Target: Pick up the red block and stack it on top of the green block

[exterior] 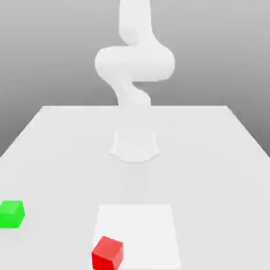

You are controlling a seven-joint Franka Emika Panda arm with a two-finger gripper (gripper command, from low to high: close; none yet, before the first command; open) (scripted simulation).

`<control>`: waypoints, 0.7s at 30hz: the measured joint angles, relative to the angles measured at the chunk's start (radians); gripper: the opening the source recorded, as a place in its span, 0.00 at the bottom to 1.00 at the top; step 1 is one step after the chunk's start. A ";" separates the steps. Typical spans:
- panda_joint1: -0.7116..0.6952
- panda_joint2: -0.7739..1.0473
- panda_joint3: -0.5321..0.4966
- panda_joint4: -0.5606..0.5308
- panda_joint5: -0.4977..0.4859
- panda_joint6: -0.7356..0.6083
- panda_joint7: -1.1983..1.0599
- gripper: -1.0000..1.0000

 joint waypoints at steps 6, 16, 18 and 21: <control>-0.039 0.224 0.013 -0.028 -0.014 0.079 0.069 0.50; -0.082 0.586 0.012 -0.074 -0.033 0.207 0.178 0.50; -0.089 0.659 0.008 -0.084 -0.032 0.233 0.197 0.50; -0.099 0.767 0.004 -0.097 -0.025 0.272 0.221 0.50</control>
